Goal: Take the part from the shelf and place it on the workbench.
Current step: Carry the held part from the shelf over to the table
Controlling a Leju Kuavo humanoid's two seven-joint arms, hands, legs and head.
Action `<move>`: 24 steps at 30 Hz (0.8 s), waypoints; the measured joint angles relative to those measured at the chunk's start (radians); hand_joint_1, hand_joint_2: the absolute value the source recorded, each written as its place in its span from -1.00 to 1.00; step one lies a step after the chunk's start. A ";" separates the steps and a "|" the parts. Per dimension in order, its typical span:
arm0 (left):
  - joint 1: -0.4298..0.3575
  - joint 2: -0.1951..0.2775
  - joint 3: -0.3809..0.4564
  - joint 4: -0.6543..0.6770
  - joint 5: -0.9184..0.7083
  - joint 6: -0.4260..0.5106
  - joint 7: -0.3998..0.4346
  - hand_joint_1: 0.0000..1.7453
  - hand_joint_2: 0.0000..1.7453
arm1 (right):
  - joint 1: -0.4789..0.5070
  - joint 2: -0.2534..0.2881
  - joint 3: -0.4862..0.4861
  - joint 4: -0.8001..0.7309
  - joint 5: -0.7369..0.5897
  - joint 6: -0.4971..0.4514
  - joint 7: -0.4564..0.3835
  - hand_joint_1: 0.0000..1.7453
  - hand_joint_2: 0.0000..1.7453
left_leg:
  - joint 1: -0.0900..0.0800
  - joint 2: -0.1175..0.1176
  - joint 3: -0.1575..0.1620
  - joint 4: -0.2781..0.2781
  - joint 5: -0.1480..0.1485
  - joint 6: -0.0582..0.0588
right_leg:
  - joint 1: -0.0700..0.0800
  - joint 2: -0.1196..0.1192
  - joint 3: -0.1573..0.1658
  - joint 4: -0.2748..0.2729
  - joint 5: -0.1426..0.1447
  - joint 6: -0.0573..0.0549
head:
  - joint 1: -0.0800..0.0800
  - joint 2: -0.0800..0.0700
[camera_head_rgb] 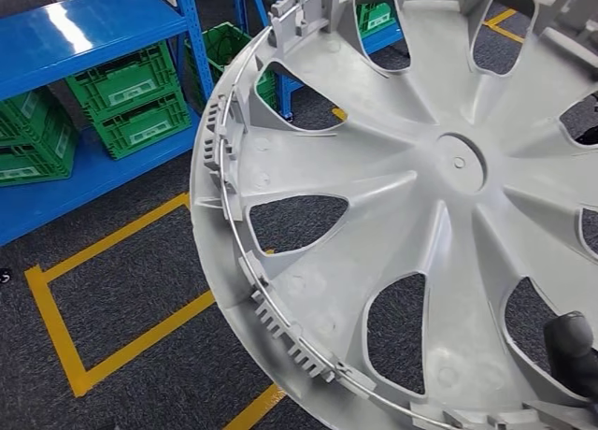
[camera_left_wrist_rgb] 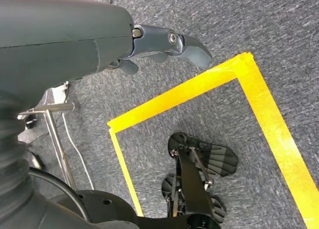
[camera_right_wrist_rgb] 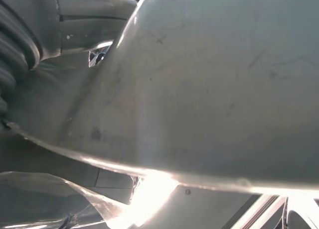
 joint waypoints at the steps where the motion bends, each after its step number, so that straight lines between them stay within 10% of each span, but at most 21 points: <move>1: 0.000 0.000 0.000 0.000 0.000 0.000 0.000 -1.00 1.00 | 0.000 0.000 0.000 0.000 0.000 0.000 0.000 1.00 1.00 | 0.000 0.000 0.000 0.000 0.000 0.000 | 0.000 0.000 0.000 0.000 0.000 0.000 | 0.000 0.000; 24: 0.000 -0.001 0.000 0.000 -0.006 -0.009 -0.001 -1.00 1.00 | -0.010 0.000 -0.001 -0.003 0.000 0.000 -0.002 1.00 1.00 | 0.000 0.000 0.002 0.000 0.001 0.001 | 0.000 0.000 0.001 0.000 0.001 0.000 | 0.000 0.000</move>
